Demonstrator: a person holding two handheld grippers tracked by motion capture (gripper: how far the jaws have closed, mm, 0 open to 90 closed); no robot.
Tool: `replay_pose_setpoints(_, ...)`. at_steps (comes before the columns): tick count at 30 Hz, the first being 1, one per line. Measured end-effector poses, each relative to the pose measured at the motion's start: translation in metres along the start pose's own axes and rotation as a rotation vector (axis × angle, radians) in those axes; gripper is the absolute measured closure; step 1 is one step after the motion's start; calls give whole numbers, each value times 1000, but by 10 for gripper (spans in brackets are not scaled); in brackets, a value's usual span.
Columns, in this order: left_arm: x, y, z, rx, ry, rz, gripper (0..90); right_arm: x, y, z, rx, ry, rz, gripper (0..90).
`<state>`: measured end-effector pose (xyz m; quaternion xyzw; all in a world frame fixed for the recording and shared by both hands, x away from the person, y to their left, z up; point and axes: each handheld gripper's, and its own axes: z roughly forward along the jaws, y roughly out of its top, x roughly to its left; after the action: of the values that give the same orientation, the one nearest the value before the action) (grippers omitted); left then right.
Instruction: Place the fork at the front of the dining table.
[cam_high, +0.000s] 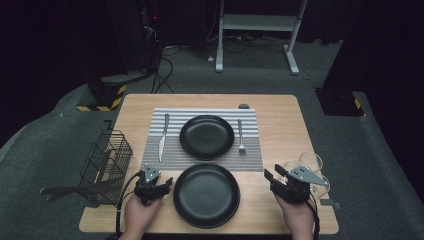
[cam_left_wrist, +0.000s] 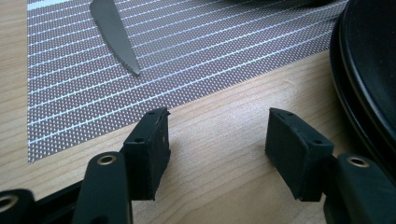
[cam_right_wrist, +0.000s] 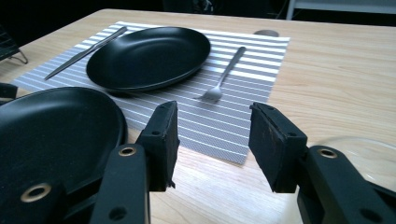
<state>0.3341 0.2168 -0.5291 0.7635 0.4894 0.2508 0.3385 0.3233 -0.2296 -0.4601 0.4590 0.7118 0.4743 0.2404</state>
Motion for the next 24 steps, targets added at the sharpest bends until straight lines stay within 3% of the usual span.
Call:
replay_pose_setpoints(8, -4, 0, 0, -9, 17, 38, 400, -11, -4, -10, -17, -54, 26, 534)
replay_pose_setpoints(19, -7, 0, -1, -16, 28, 51, 399, -20, -8, -16, -22, -108, 36, 541)
replay_pose_setpoints(24, -8, 0, -1, -16, 30, 60, 399, -21, -11, -14, -12, -107, 36, 577)
